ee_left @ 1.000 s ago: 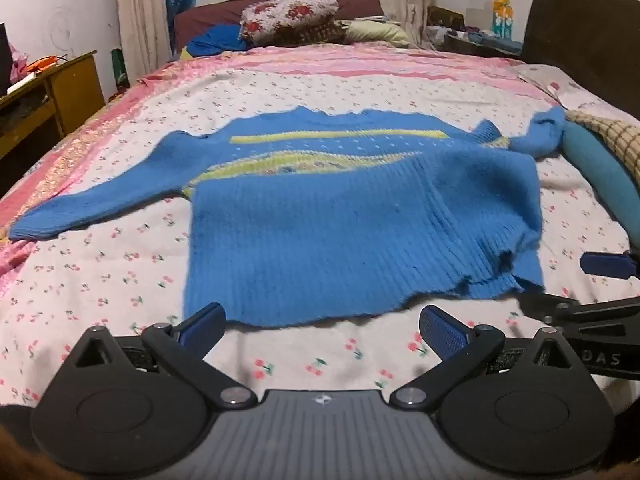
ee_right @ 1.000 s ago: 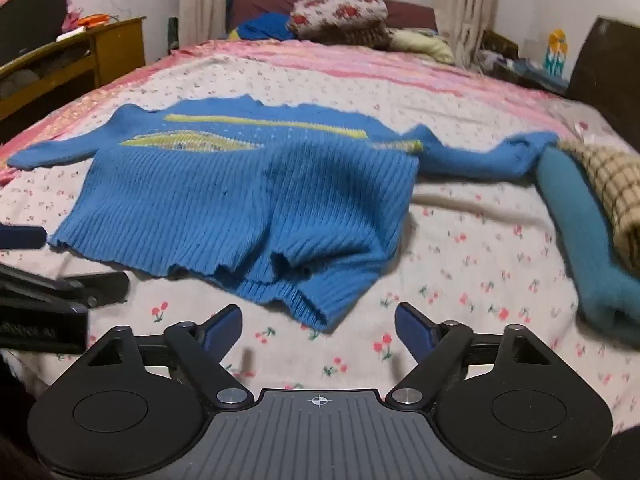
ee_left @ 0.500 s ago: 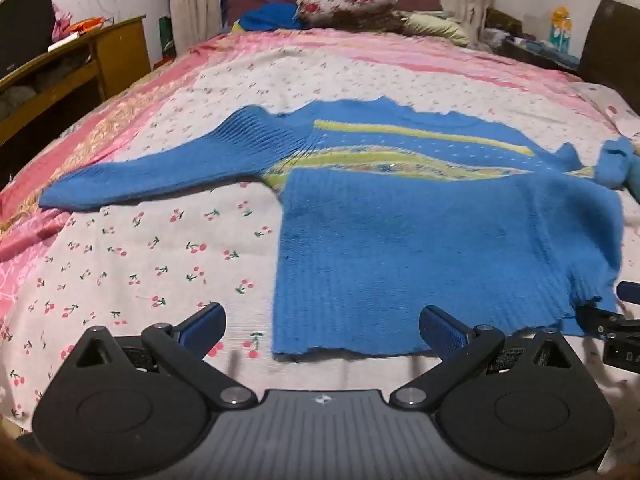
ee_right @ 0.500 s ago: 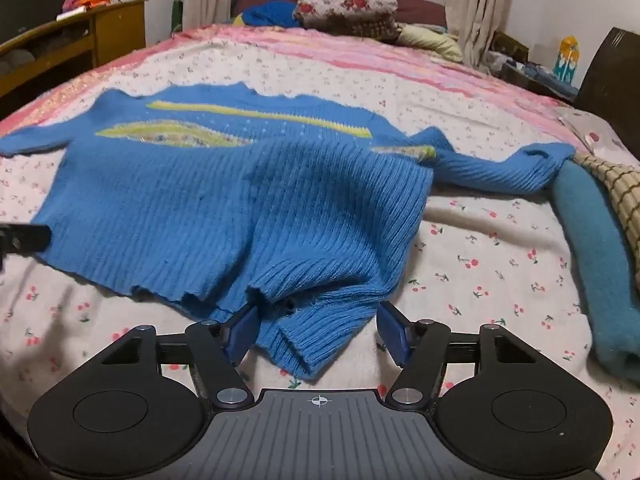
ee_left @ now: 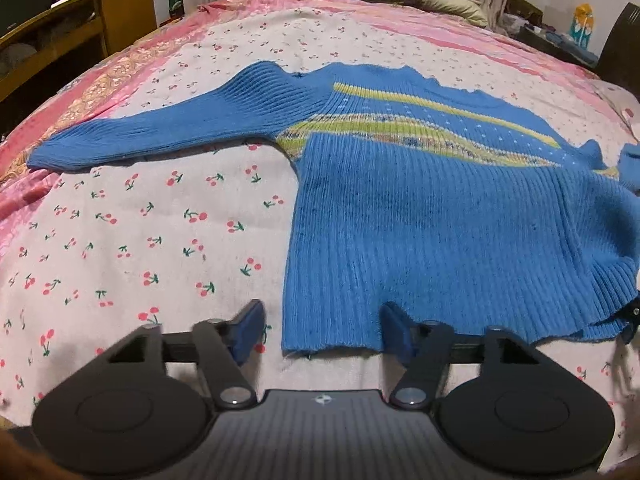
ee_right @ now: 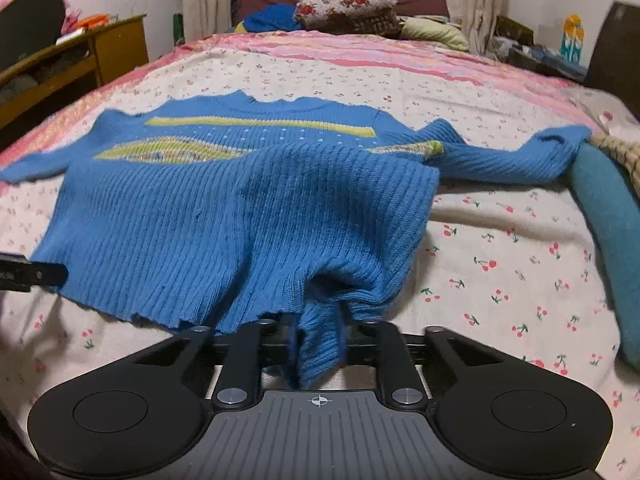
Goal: Fold small clothes
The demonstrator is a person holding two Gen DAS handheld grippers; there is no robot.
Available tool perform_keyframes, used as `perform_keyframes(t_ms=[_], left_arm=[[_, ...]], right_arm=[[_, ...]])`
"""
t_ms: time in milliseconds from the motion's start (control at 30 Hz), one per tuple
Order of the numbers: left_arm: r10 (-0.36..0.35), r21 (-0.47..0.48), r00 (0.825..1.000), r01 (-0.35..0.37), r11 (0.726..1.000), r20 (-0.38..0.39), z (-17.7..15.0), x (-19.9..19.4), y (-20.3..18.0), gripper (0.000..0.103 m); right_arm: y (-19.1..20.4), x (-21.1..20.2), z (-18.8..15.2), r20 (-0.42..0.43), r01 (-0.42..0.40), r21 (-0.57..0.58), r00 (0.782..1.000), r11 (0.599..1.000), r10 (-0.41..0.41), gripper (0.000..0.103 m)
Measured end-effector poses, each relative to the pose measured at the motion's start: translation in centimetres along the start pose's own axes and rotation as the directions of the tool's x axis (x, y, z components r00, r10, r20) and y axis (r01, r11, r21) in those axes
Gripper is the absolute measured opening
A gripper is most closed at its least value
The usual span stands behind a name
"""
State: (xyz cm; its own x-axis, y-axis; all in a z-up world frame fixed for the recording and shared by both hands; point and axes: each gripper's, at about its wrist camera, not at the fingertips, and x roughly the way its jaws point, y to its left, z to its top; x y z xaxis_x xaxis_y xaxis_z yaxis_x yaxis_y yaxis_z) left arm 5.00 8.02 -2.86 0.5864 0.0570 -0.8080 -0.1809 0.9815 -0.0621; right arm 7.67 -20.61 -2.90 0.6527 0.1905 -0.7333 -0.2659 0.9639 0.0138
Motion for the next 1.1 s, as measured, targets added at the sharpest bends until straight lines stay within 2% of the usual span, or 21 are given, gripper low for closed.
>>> perform_keyframes(t_ms=[267,567,700,833,933,1033,1100], left_arm=[[-0.104,-0.040,0.994,0.103,0.994,-0.016,0.5,-0.3,1.4,0.028],[-0.135,-0.057,0.988,0.131,0.990,-0.077,-0.6,-2.4,3.1,0.019],[-0.150,-0.057,0.985,0.145,0.988,-0.087,-1.0,-3.6,3.6,0.019],[-0.170,-0.073,0.983,0.165,0.984,-0.070,-0.5,-3.7,4.2,0.023],[-0.172,-0.063,0.984,0.169,0.984,-0.050,0.0,-3.2,4.1,0.032],[-0.160,-0.022,0.987,0.160,0.987,-0.029,0.6,-2.5,3.7,0.047],[-0.145,-0.008,0.989,0.145,0.989,-0.024,1.0,-2.0,3.6,0.053]], right_arm=[[-1.0,-2.4,0.0,-0.011,-0.053,0.056,0.999,0.997,0.053,0.005],[-1.2,-6.9,-1.3,-0.082,-0.110,0.049,0.990,0.993,0.114,0.004],[-0.9,-8.1,-2.2,-0.149,-0.145,0.032,0.978,0.989,0.149,0.003],[-0.5,-8.4,-3.5,-0.210,-0.136,-0.004,0.969,0.991,0.132,0.003],[-0.8,-7.9,-4.0,-0.242,-0.119,0.012,0.963,0.993,0.119,0.003],[-0.9,-8.1,-3.8,-0.240,-0.125,0.034,0.962,0.992,0.130,0.005],[-1.0,-8.5,-3.7,-0.231,-0.135,0.040,0.963,0.990,0.141,0.011]])
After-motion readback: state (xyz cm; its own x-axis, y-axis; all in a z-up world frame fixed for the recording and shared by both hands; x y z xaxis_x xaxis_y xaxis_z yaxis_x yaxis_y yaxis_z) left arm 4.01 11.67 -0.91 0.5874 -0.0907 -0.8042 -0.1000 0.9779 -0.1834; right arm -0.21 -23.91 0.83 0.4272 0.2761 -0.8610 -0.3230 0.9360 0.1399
